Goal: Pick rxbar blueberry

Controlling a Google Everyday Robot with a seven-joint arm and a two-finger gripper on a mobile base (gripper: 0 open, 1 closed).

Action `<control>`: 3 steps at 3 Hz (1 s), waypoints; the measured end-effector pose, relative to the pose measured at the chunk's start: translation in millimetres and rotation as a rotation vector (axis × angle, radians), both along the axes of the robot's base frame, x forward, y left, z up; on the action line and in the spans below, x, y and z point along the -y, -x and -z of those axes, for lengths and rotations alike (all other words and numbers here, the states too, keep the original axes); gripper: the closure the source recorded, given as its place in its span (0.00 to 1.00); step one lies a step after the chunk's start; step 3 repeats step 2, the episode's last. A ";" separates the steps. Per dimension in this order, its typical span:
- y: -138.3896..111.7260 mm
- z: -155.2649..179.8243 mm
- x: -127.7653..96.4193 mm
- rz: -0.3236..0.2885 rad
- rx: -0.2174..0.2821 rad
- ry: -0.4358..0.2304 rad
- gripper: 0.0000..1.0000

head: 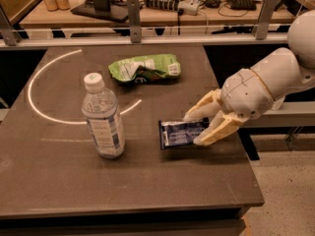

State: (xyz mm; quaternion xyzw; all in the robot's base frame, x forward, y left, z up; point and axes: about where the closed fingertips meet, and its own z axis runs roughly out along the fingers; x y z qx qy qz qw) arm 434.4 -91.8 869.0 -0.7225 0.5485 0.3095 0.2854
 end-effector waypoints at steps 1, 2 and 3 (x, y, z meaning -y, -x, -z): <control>-5.2 -38.4 -0.8 0.020 0.015 -0.089 1.00; -6.7 -45.0 -2.5 0.020 0.023 -0.103 1.00; -6.7 -45.0 -2.5 0.020 0.023 -0.103 1.00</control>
Offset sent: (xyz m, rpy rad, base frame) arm 0.0044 0.0007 0.0321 0.0759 -0.0119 -0.0175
